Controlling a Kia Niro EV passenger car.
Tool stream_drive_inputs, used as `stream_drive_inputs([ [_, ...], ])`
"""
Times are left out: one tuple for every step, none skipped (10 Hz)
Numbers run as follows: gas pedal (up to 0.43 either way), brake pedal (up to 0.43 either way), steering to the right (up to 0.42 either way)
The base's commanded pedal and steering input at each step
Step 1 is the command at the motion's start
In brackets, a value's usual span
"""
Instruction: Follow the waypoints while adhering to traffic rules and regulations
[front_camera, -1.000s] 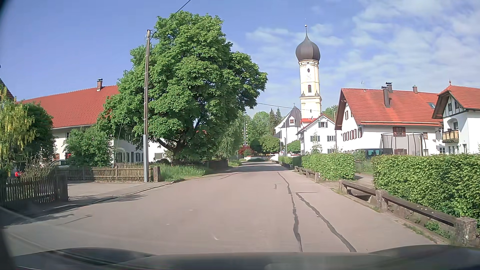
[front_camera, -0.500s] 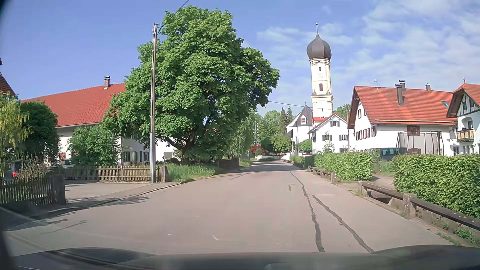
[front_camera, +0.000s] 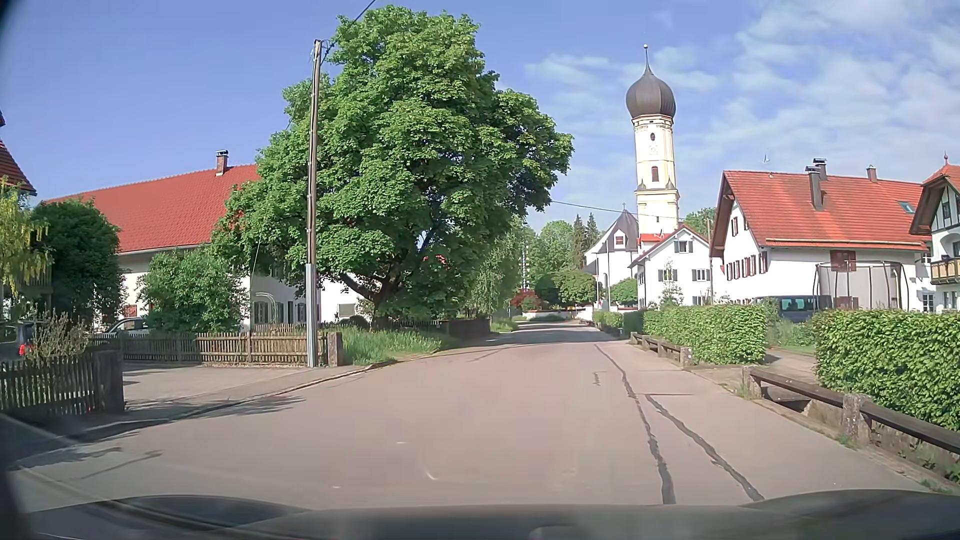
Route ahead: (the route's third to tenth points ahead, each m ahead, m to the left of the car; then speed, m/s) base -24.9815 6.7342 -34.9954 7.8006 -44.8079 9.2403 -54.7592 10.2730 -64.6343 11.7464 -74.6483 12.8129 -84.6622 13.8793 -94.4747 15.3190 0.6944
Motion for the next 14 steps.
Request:
stream_drive_inputs([
  [0.000,0.250,-0.054],
  [0.000,0.250,-0.032],
  [0.000,0.250,-0.007],
  [0.000,0.250,0.008],
  [0.000,0.250,0.016],
  [0.000,0.250,0.024],
  [0.000,0.250,0.035],
  [0.000,0.244,0.052],
  [0.000,0.250,0.067],
  [0.000,0.250,0.085],
  [0.000,0.250,0.097],
  [0.000,0.244,0.103],
  [0.000,0.238,0.111],
  [0.000,0.238,0.124],
])
